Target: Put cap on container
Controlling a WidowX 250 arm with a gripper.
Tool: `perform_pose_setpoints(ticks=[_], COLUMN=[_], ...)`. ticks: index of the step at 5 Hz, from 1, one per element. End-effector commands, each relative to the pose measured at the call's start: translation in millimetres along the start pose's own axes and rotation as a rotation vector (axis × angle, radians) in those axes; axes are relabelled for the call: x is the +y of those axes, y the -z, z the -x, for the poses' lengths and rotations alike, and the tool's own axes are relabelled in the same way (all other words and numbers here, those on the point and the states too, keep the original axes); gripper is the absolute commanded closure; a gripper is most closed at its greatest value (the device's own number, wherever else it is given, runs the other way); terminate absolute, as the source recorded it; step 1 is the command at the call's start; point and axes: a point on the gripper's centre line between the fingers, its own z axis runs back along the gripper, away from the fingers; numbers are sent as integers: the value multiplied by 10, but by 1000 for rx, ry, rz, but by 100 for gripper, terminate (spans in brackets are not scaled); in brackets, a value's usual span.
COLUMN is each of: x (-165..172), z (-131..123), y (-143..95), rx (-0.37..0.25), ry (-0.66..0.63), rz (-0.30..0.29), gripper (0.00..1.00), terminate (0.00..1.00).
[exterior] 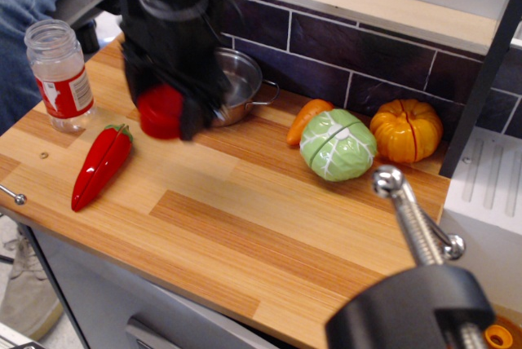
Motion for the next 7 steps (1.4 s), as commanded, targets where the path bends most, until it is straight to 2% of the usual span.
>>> perform_pose_setpoints(ticks=[1,2,3,4,5,7], x=[658,995,1203,1262,1242,1264], z=[-220,-259,-226,-94,30,12], y=[-208,-177,-225,-258,-172,132], rx=[-51,-64,-44,-21,-42,-116], ry=[82,150,197,214,216,212], rz=[-69,-63,-52,-42,-31,-23], gripper=[100,100,100,100,100,100], terminate=[0,0,0,0,0,0])
